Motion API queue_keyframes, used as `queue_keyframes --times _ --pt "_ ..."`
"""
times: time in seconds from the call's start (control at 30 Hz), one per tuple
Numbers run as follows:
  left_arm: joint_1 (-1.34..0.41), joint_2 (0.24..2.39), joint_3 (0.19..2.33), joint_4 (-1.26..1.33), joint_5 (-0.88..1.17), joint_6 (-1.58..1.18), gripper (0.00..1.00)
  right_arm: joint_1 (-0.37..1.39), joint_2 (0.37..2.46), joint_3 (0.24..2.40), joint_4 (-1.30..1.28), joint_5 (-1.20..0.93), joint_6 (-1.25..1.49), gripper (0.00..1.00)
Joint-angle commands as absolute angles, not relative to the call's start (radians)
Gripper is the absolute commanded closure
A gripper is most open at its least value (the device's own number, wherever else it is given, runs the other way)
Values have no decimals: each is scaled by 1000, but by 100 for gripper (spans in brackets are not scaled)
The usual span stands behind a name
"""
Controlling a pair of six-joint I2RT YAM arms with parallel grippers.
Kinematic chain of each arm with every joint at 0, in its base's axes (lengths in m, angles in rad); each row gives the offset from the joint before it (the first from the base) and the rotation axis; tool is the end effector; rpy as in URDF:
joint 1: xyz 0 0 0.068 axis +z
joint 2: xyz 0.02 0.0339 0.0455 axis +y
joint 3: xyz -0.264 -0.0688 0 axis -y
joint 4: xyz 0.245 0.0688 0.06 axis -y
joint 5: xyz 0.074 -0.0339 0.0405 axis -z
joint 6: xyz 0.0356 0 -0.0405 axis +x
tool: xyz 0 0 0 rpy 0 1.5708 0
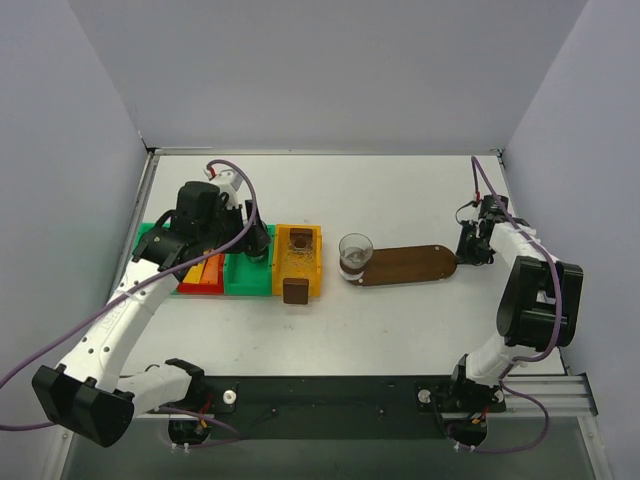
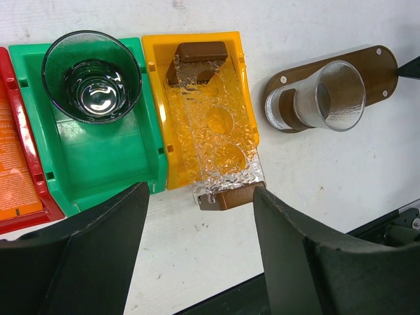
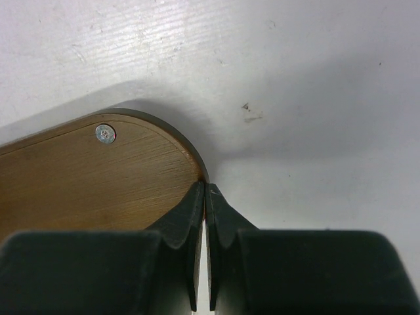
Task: Prepare toiletry sets of a toothbrush and toothpaste on the tray
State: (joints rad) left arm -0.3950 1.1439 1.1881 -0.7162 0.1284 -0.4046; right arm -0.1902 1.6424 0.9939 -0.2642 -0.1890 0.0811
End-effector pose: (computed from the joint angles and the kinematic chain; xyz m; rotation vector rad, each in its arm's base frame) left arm 0.2182 -0.0959 0.3565 0.0602 2.2990 -0.5677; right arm 0.3322 -0.0572 0.1905 0.2547 2.4570 0.1877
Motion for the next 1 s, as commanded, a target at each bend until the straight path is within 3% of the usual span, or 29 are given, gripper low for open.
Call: queue_keyframes --times 0.0,0.67,0.97 --pt "-382 1108 1190 -704 146 -377 25 -192 1586 963 -321 -169 95 100" --pt "-365 1037 1167 -736 140 -377 25 -189 1502 943 -340 -176 141 99" --pt "-356 1127 1235 -798 63 -452 25 -180 1384 1069 -420 -201 146 69"
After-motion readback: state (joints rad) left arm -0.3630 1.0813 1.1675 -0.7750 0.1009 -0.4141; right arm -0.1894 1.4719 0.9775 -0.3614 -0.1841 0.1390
